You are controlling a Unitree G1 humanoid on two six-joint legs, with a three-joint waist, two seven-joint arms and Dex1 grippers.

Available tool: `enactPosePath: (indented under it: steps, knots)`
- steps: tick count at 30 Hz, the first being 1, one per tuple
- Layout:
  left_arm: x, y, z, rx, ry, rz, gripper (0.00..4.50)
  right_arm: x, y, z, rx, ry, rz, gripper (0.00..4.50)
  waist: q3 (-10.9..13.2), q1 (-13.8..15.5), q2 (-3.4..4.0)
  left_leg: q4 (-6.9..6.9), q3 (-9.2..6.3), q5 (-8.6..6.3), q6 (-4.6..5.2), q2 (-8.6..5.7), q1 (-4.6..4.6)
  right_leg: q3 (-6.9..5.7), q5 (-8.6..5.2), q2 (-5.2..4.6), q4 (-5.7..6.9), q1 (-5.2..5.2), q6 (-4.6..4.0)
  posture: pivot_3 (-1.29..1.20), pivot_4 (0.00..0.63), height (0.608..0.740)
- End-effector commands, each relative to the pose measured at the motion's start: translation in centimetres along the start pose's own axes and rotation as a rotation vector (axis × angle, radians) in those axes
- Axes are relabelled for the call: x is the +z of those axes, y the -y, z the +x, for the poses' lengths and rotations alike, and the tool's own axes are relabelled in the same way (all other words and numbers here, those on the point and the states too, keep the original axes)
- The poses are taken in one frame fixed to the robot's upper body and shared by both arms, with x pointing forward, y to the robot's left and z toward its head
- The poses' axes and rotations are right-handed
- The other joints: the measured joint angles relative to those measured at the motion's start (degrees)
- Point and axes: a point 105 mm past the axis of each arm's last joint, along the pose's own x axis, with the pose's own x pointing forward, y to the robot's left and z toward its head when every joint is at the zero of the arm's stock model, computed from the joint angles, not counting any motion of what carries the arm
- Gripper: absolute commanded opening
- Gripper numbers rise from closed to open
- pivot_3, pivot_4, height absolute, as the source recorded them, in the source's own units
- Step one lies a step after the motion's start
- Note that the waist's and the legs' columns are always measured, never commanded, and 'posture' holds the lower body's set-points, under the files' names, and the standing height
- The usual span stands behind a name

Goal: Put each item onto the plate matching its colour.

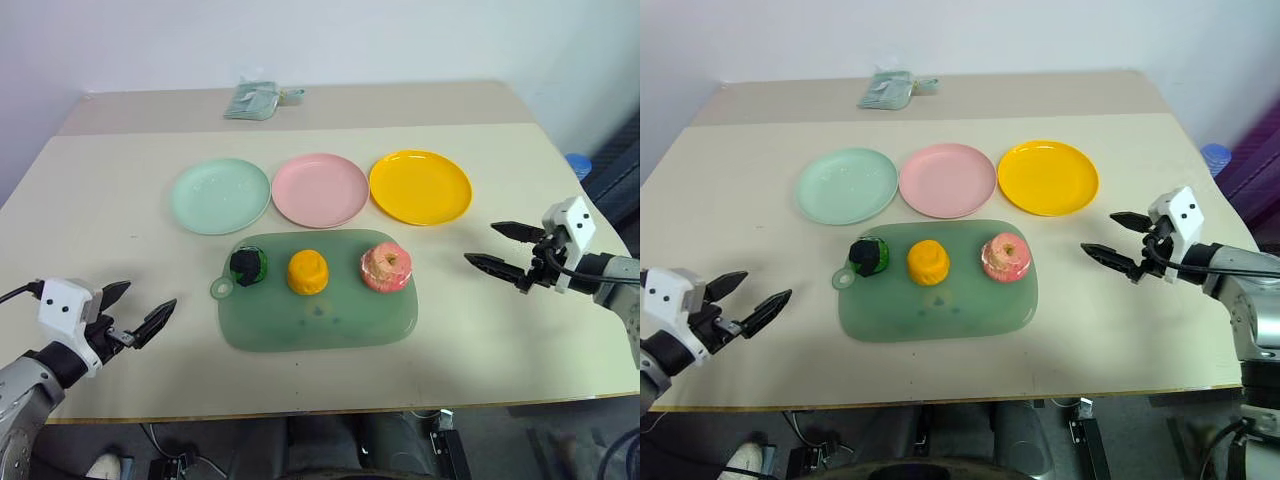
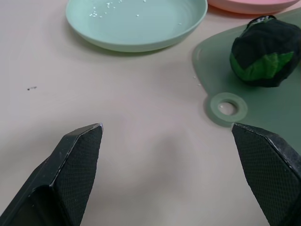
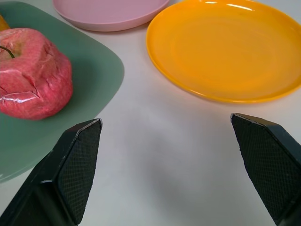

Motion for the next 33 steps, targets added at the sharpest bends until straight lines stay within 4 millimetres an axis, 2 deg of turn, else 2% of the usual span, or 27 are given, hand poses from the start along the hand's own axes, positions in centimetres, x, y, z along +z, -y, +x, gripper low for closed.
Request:
enactPosePath:
  steps: [1, 12, 18, 23, 26, 29, 33]
  knots:
    - [1.3, -0.1, -0.4, 0.027, 0.037, 0.033, 4.50, 1.3, 0.5, 0.2, -0.012, 0.040, -0.040, 4.47, 0.0, 0.0, 0.00, 0.00, -0.01, 0.00, 0.00, 0.00, 0.00, 0.00, 0.00, 0.01, 0.00, 0.00, 0.00, 0.00, 0.150, 0.740]
    - [2.6, -0.1, 0.5, 0.019, 0.086, 0.028, 4.50, 1.5, 0.4, 1.2, -0.082, 0.079, -0.046, 4.47, 0.0, 0.0, 0.01, 0.00, 0.00, 0.00, 0.00, -0.05, 0.00, 0.00, 0.00, 0.01, 0.00, 0.00, 0.00, 0.00, 0.150, 0.740]
    - [3.9, -0.2, 2.8, -0.013, 0.151, -0.002, 4.50, 2.5, 0.3, 1.0, -0.144, 0.125, -0.037, 4.47, 0.0, 0.1, 0.01, 0.01, -0.03, 0.00, 0.00, -0.09, -0.01, -0.01, 0.00, 0.01, 0.01, 0.00, 0.01, 0.00, 0.150, 0.740]
    - [5.7, 1.1, 5.7, -0.143, 0.198, -0.017, 4.50, 2.4, -0.5, -0.2, -0.153, 0.118, -0.035, 4.47, 0.0, 0.2, 0.00, 0.02, -0.08, 0.00, 0.00, -0.12, -0.03, -0.03, 0.01, 0.03, 0.00, 0.01, 0.01, 0.00, 0.150, 0.740]
    - [6.6, 2.6, 7.1, -0.264, 0.204, 0.003, 4.50, 3.0, -1.7, -1.0, -0.119, 0.121, -0.044, 4.47, 0.0, 0.1, 0.02, 0.02, -0.08, 0.00, 0.00, -0.13, -0.04, -0.03, 0.01, 0.04, 0.01, 0.00, 0.02, 0.00, 0.150, 0.740]
    - [7.1, 4.3, 7.9, -0.399, 0.182, 0.023, 4.50, 3.5, -4.3, -1.5, -0.007, 0.110, -0.053, 4.47, 0.0, 0.0, 0.03, 0.00, -0.10, 0.00, 0.00, -0.11, -0.04, -0.03, 0.01, 0.10, 0.02, -0.02, 0.01, 0.00, 0.150, 0.740]
    - [5.5, 5.9, 9.3, -0.516, 0.061, 0.144, 4.50, 3.8, -7.3, -1.4, 0.096, 0.099, -0.062, 4.47, 0.0, 0.0, 0.02, 0.01, -0.09, 0.00, 0.00, -0.11, -0.02, -0.02, 0.01, 0.12, 0.02, 0.00, 0.01, 0.00, 0.150, 0.740]
